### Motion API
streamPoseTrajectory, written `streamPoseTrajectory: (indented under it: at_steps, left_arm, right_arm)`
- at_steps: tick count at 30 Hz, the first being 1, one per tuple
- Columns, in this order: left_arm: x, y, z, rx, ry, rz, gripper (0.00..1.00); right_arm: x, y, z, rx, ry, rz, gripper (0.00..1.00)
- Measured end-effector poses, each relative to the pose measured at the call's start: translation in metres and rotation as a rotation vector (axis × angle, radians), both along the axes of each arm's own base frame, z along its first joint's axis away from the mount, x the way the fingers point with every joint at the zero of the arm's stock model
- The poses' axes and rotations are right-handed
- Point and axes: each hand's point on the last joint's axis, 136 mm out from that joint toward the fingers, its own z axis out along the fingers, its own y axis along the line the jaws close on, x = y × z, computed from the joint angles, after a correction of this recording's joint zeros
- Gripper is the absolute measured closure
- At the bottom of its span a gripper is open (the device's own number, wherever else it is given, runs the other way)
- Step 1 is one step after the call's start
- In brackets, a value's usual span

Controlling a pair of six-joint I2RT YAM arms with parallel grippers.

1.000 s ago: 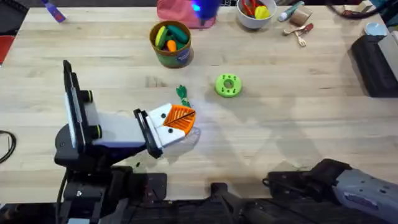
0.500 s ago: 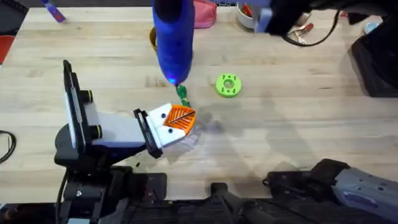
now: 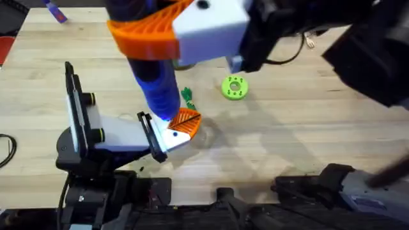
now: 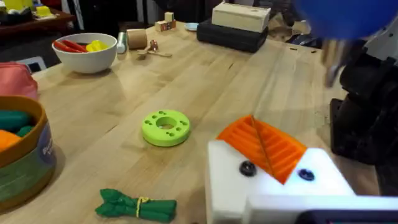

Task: Pick up the gripper from the table and insert it into the empty holder that is missing its gripper. Then pick up a screw, insert it into the mounting hole, and use the screwdriver to tighten it. Finally, clean up the table by picking up the vegetable and placing it into the bucket.

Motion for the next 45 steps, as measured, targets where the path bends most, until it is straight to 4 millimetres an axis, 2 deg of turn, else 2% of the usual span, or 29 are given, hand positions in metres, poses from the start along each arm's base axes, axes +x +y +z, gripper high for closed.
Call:
streamPoseTrajectory:
  at_steps: [4, 15, 23, 32, 45]
  left_arm:
    - [0.0, 0.0, 0.0, 0.0, 0.0, 0.0, 0.988]
    - [0.0, 0.0, 0.0, 0.0, 0.0, 0.0, 0.988]
    - [0.0, 0.0, 0.0, 0.0, 0.0, 0.0, 0.988]
    - [0.0, 0.0, 0.0, 0.0, 0.0, 0.0, 0.988]
    - [0.0, 0.0, 0.0, 0.0, 0.0, 0.0, 0.988]
  right_arm:
    - [0.002, 0.005, -0.008, -0.01, -0.013, 0.017, 0.98]
    - [0.0, 0.008, -0.011, 0.007, -0.088, 0.037, 0.98]
    - [0.006, 0.02, -0.028, -0.016, -0.073, 0.053, 0.98]
    - [0.005, 0.02, -0.027, -0.008, -0.095, 0.057, 0.98]
    - [0.007, 0.024, -0.037, -0.024, -0.09, 0.082, 0.98]
